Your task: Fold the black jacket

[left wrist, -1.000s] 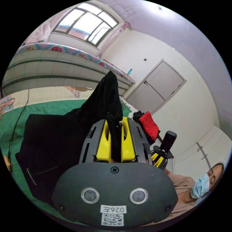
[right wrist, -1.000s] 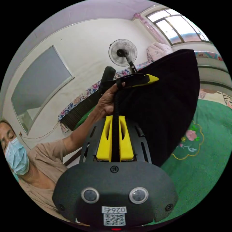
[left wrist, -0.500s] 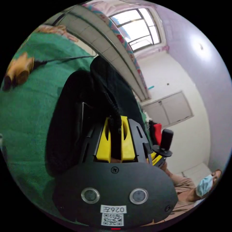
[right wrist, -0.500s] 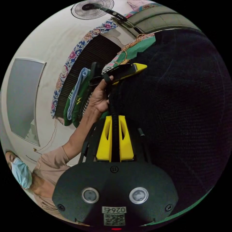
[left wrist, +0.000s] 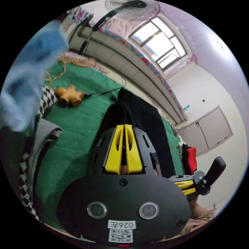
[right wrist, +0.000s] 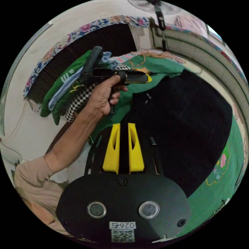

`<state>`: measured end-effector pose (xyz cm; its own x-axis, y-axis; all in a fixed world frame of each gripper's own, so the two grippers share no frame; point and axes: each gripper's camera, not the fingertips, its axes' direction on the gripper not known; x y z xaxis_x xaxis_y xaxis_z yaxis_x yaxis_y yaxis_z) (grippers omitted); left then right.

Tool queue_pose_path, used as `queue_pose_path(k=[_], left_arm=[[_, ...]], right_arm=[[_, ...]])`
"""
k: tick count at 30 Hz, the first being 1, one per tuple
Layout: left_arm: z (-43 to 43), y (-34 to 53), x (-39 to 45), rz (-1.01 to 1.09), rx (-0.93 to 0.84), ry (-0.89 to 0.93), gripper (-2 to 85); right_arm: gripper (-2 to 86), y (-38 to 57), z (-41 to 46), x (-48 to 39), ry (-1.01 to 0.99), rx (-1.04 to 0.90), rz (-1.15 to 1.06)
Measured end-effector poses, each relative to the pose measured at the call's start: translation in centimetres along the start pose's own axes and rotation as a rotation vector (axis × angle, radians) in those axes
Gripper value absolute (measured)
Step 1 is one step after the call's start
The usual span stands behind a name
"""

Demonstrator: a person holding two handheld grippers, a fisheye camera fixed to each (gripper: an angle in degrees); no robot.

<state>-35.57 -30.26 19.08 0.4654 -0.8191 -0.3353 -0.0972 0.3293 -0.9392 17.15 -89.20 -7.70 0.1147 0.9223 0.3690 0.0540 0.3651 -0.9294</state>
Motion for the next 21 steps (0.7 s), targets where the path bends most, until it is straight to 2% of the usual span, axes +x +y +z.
queue_pose_path(k=[3, 6, 8, 12, 14, 16, 21], left_arm=[[-5.1, 0.7, 5.3, 0.209, 0.115, 0.055, -0.8], [-6.8, 2.4, 10.4, 0.398, 0.086, 0.106, -0.9], [-6.0, 3.5, 12.4, 0.456, 0.03, 0.141, -1.0], [-0.5, 6.9, 15.7, 0.558, -0.321, 0.216, -1.0], [1.5, 9.0, 16.4, 0.59, -0.464, 0.124, -0.9], [3.0, 11.5, 16.9, 0.728, -0.57, -0.138, -0.9], [-0.2, 11.2, 16.7, 0.654, -0.503, -0.115, -1.0]], right_arm=[[3.9, 1.8, -3.8, -3.7, 0.045, 0.076, -0.144], [3.0, 5.4, -5.1, -4.2, 0.068, 0.097, -0.163], [0.6, 8.6, -3.4, -2.2, 0.131, 0.054, -0.045], [-0.9, 13.0, 1.3, 1.7, 0.051, -0.04, 0.154], [-1.0, 15.6, 3.7, 2.4, -0.066, 0.019, 0.216], [-1.0, 17.3, 4.5, 2.6, -0.115, 0.102, 0.257], [-1.0, 17.9, 4.0, 1.3, -0.043, 0.074, 0.162]])
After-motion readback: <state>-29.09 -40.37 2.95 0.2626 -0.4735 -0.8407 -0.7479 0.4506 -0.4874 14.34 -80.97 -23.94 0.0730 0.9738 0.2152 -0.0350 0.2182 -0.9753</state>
